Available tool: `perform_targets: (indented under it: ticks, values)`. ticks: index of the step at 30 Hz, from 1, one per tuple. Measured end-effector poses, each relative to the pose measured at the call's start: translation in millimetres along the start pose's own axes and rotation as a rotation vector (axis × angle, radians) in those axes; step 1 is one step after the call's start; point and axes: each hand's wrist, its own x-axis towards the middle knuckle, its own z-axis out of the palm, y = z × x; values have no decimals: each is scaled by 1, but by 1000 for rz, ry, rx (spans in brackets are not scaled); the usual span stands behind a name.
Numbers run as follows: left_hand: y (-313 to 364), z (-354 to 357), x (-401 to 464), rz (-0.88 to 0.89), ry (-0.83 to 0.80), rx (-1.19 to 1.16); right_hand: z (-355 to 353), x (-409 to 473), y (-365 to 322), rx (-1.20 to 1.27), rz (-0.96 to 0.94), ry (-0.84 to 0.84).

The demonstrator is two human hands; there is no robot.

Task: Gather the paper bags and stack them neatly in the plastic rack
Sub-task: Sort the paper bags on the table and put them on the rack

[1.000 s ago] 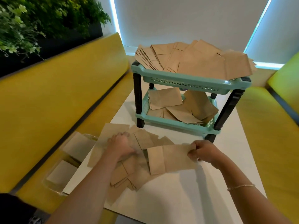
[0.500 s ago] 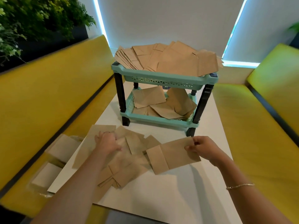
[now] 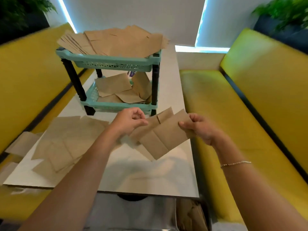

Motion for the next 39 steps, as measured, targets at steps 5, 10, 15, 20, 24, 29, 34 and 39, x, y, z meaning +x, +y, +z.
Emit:
perform_targets:
  ticks: [5, 10, 15, 20, 24, 29, 34, 39]
  values:
    - [41, 102, -5, 10, -173, -63, -67, -33, 35, -87, 71, 151]
    - [56, 189, -12, 39, -249, -78, -135, -65, 89, -120, 206, 231]
    - [62, 242, -12, 75, -202, -7, -162, -77, 142, -465, 274, 274]
    - [61, 259, -9, 88, -173, 36, -129, -71, 209, -808, 343, 178]
    - [55, 261, -5, 76, -149, 75, -91, -70, 268, -840, 421, 97]
    - [47, 257, -1, 82, -102, 110, -66, -67, 307, -856, 506, -35]
    - [42, 249, 1, 83, -47, 92, -67, -56, 307, -864, 533, -51]
    - [44, 235, 2, 71, -50, 82, -79, -27, 254, -908, 400, 12]
